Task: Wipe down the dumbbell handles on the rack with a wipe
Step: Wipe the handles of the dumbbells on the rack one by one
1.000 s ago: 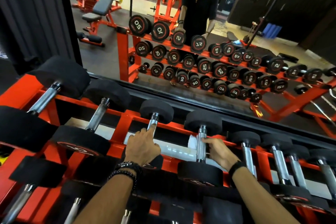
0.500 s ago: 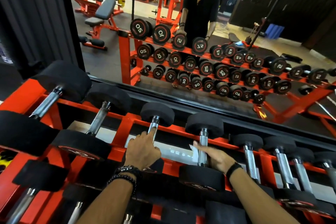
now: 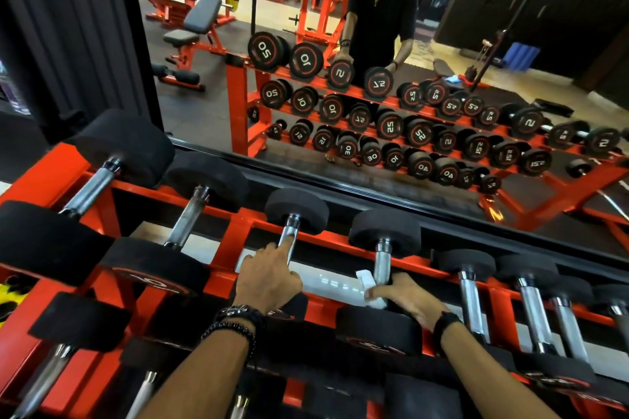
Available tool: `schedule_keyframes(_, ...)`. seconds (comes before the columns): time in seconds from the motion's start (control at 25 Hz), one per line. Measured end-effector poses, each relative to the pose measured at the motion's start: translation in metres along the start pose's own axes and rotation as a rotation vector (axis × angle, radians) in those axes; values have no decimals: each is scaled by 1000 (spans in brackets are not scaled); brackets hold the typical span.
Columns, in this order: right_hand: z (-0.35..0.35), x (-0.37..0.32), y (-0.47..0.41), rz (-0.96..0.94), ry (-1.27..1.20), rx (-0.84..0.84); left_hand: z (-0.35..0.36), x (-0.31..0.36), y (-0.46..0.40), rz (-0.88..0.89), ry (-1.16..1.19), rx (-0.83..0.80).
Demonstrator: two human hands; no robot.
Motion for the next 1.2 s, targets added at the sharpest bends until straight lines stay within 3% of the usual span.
schedule_keyframes(0.08,-3,-6,7,-74,101,88,0,-1,-1,2,9,-1)
schedule_keyframes(0.2,-11,-20,14,-295,214,472,0,0,0,0,15,10)
schedule_keyframes(0.28,-16,-27,17,-376,203,625,0,0,0,1,15,13)
schedule_keyframes(0.44,-9,-26,24,-406,221,524,0,-1,-1,5,11,6)
schedule_keyframes(0.6,-6,-8,37,-121,321,356,1,0,-1,-8,-7,11)
schedule_keyframes(0.84,0,-52,39,-288,195,661,0,-2,0,11,24,9)
schedule_keyframes(0.92,6,-47,43,-276,211,654,0,-2,1,16,20,10)
schedule_keyframes(1.04,7,-12,42,-92,317,447,2,0,0,15,17,16)
schedule_keyframes(1.2,-2,-13,33,45,-19,390,0,0,0,18,5,19)
Point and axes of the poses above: each hand's wrist, its own y-axis away from the middle knuckle, its own z-axis out of the palm, x = y × z, the point moved 2 cm from there along -y, towards the middle knuckle, and after that the axes turned 14 degrees about -x, right-handed, at the moved point
